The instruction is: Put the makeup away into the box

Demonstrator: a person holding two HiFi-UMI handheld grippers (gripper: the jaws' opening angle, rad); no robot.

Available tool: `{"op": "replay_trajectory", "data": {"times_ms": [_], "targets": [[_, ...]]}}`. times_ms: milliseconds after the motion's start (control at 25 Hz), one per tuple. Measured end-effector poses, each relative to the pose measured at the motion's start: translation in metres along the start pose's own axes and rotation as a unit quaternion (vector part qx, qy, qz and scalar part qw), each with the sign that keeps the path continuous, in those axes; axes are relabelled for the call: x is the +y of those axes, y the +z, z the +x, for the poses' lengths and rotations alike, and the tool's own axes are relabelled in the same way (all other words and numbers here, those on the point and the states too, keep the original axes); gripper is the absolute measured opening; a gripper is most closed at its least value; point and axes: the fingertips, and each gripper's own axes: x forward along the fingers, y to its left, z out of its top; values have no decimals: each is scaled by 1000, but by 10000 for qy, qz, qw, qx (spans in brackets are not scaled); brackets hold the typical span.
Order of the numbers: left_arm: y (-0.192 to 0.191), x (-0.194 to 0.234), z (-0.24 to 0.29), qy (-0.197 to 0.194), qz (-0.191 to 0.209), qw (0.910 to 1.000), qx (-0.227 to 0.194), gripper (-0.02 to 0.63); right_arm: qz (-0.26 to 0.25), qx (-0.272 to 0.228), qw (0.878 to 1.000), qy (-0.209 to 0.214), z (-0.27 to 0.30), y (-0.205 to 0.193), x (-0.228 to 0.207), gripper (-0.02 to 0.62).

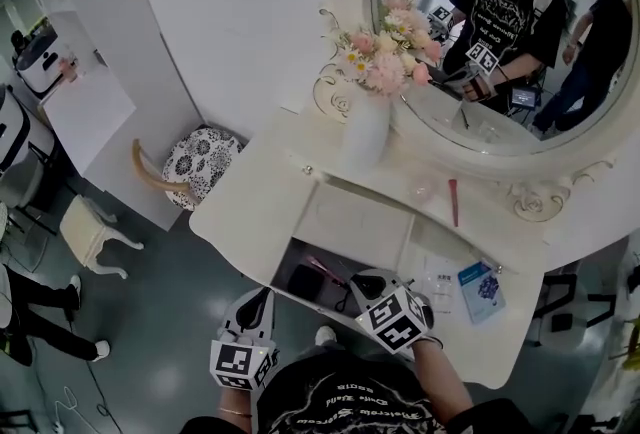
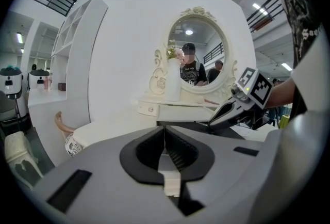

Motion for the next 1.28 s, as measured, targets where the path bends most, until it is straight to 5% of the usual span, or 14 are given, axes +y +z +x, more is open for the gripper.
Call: {"op": "replay_trajectory", "data": {"times_ms": [960, 1280], "targets": [[6, 3, 19, 49, -66, 10000, -25, 18, -285, 773, 9966, -10, 29, 3, -5, 23], [5, 6, 22, -10, -73, 10000, -5, 18, -491, 838, 9947, -335, 31, 0, -5, 23]]}}
